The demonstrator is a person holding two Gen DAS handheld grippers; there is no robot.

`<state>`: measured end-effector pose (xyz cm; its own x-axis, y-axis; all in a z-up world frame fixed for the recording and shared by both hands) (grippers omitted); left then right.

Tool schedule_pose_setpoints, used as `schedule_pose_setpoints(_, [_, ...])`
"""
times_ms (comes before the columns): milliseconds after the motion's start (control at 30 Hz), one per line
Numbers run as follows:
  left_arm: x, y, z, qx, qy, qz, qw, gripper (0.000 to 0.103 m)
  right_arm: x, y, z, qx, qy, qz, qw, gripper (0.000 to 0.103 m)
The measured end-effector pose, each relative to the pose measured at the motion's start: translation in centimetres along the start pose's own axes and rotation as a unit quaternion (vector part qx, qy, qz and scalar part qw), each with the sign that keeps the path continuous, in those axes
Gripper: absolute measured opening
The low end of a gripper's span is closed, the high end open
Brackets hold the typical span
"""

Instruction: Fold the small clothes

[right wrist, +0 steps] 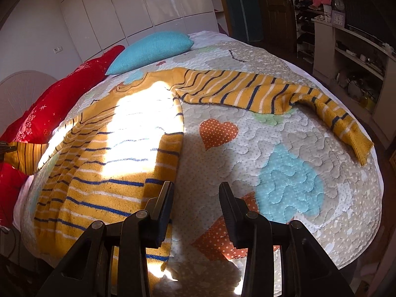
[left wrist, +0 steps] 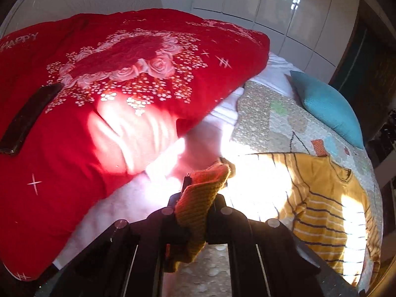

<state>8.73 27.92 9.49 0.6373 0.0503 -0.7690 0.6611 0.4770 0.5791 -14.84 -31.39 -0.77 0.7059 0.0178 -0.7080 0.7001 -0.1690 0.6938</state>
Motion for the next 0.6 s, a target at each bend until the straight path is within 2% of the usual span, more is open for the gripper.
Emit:
schedule_pose_setpoints(133, [0.5, -1.6, 8.0, 0.032, -0.065, -0.02, 0.9972, 0.007, 0.4, -0.5, 1.0, 0.013, 0.001, -0.003, 1.0, 0.042])
schedule_pose_setpoints(300, [2.2, -5.5, 20.1, 0.087, -0.13, -0.057, 0.986, 0.007, 0.7, -1.7, 2.9, 0.042, 0.008, -0.007, 0.999, 0.042])
schedule_pose_setpoints(467, [3.8, -11.6, 32.2, 0.154, -0.178, -0.098, 0.9669, 0.007, 0.9, -2.7, 5.2, 0.072, 0.015, -0.004, 0.997, 0.042])
schedule_pose_setpoints(600, [5.1, -17.1, 39.9, 0.208, -0.192, -0.129, 0.9504, 0.007, 0.7, -3.2, 6.3, 0.082, 0.025, 0.004, 0.996, 0.042])
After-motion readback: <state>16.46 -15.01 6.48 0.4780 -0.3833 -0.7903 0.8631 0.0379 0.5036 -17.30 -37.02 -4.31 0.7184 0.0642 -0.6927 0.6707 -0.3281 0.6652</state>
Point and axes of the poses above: each gripper's, at about its wrist camera, not at the fingertips, and x roughly the way its jaws point, z to its right, y to its top, the point moved 6 cm from there along x, roughly the way its jaws point, and after that the axes turned 9 degrees about -x, right-handed, at the moved point
